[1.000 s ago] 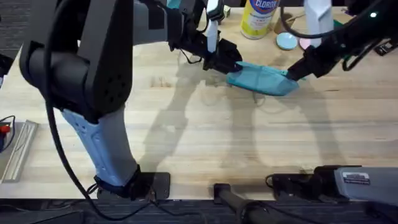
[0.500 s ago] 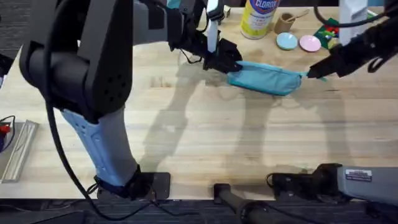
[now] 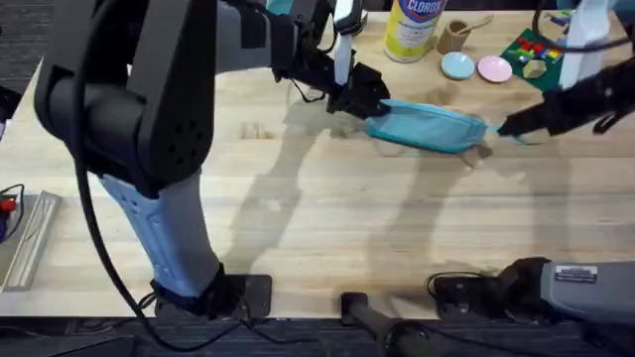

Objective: Unzip the bag, pick up the pens from the table one at a time and place them inside, then zip the bag closed.

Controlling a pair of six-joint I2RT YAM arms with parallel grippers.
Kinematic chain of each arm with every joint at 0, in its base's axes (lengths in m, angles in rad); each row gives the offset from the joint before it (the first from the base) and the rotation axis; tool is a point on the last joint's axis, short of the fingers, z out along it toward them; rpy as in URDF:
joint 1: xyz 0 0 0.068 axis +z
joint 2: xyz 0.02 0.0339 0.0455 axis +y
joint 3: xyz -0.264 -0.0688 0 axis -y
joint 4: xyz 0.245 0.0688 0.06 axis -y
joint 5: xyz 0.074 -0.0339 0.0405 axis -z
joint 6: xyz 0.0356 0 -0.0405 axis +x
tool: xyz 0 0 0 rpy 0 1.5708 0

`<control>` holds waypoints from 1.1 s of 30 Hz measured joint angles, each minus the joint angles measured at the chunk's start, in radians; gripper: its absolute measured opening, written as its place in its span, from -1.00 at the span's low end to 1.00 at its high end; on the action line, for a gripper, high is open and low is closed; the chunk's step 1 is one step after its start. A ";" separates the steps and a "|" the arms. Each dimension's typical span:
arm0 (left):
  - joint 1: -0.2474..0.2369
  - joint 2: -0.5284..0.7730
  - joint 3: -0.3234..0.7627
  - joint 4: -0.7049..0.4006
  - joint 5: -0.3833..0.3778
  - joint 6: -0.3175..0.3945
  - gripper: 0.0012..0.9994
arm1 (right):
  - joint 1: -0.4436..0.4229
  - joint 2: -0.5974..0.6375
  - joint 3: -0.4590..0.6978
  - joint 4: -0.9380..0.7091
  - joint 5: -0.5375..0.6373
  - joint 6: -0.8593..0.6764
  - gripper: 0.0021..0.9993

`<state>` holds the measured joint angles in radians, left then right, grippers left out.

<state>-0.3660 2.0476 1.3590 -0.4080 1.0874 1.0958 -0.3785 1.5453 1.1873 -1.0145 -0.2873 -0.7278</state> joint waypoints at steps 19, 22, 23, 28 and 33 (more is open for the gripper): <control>0.000 0.000 0.000 0.000 0.000 0.000 -0.92 | -0.031 0.006 -0.316 0.272 -0.095 0.137 -0.94; 0.000 0.000 -0.001 0.000 -0.001 0.000 -0.92 | -0.031 0.006 -0.293 0.244 -0.094 0.139 -0.94; 0.000 0.000 -0.001 0.001 -0.002 0.000 -0.92 | -0.031 0.006 -0.280 0.233 -0.091 0.141 -0.94; 0.001 0.000 0.000 0.004 -0.005 0.000 -0.92 | -0.033 0.006 -0.180 0.155 -0.070 0.146 -0.91; 0.001 0.000 -0.001 0.006 -0.007 0.000 -0.92 | -0.035 0.006 -0.090 0.119 -0.067 0.148 0.36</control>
<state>-0.3649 2.0476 1.3582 -0.4023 1.0805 1.0958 -0.4137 1.5513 1.0977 -0.8959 -0.3547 -0.5796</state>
